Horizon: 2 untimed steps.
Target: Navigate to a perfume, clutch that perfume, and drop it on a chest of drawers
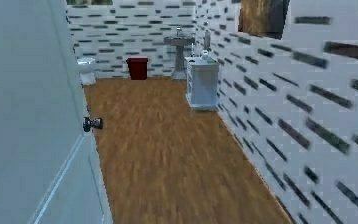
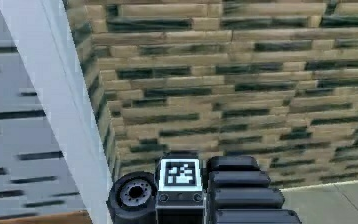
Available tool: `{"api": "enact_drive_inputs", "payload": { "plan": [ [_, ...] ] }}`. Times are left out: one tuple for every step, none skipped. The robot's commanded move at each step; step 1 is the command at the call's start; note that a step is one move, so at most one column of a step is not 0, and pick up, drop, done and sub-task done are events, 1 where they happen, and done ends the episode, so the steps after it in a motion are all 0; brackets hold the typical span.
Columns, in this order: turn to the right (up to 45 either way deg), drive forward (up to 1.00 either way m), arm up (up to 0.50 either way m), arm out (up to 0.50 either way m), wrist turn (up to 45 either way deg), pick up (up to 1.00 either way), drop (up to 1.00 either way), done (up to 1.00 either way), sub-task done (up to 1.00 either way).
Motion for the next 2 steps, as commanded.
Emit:
{"api": "enact_drive_inputs", "payload": {
  "plan": [
    [0.0, 0.90, 0.00, 0.00, 0.0, 0.00, 0.00, 0.00, 0.00],
    [-3.0, 0.00, 0.00, 0.00, 0.0, 0.00, 0.00, 0.00, 0.00]
  ]
}}
